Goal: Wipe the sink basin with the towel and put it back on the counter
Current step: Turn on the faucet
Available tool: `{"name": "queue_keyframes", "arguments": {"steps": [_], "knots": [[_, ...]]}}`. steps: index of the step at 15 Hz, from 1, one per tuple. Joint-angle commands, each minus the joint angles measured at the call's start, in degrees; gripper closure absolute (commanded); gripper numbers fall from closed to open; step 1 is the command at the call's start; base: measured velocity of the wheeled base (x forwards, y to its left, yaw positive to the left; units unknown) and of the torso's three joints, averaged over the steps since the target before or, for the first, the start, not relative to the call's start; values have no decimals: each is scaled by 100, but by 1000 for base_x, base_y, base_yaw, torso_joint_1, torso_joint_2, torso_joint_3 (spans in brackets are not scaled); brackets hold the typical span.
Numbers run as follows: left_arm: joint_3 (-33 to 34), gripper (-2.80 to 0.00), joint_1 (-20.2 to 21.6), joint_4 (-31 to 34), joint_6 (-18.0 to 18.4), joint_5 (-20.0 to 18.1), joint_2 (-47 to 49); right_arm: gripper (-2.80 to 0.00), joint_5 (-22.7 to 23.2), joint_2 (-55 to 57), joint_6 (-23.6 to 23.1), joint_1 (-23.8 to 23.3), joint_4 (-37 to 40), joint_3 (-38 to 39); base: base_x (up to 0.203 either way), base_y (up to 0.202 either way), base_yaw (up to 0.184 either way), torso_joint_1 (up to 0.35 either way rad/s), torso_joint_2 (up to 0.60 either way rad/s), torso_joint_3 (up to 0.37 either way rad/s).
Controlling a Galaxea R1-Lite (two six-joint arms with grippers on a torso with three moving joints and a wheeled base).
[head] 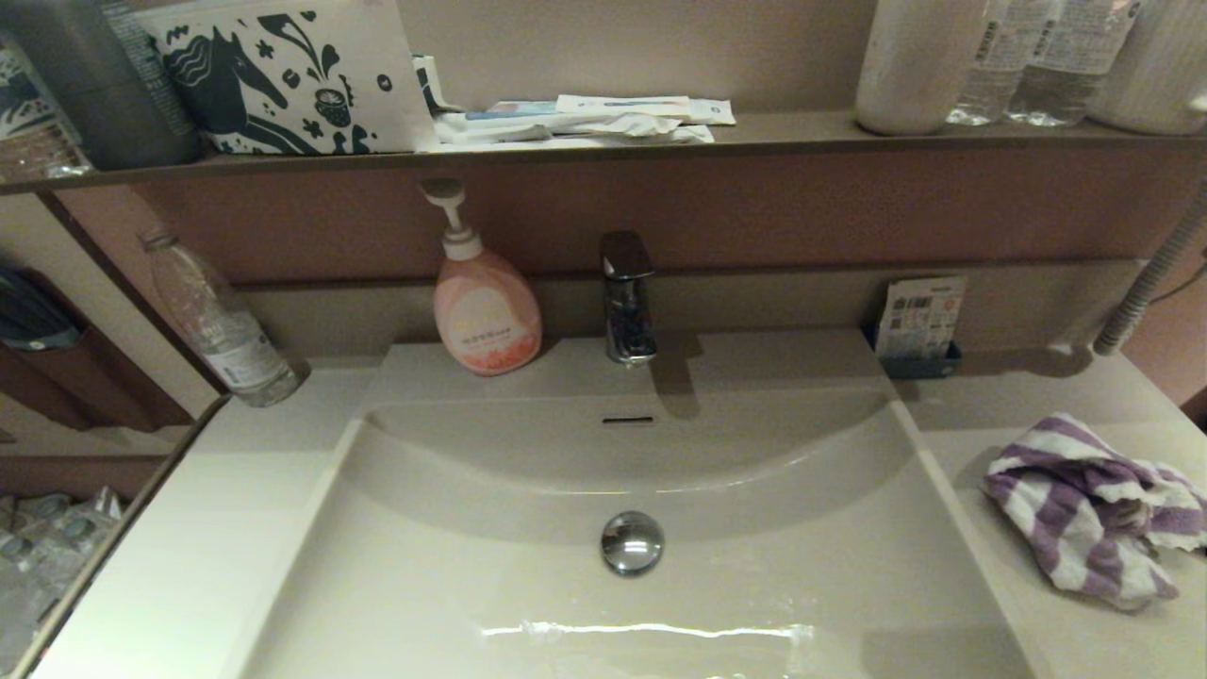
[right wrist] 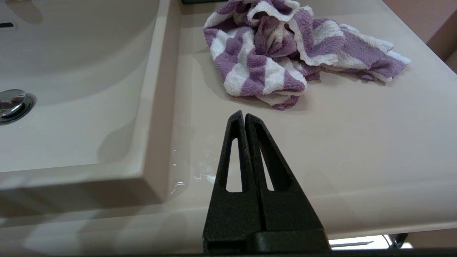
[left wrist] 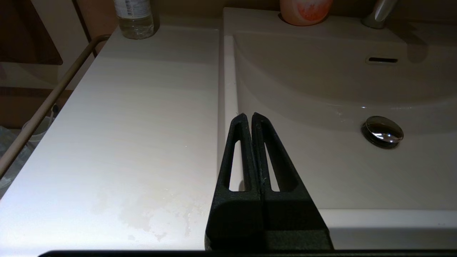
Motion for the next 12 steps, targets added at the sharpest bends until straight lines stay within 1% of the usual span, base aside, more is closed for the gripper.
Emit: {"name": "queue_keyframes", "arguments": {"steps": [1,12], "knots": [[0,0,2,-4,-4,1,4,0,0,0,1,1,-2,0,0,0,0,0,0,0],[0,0,0,-4,-4,1,4,0,0,0,1,1,-2,0,0,0,0,0,0,0]]}}
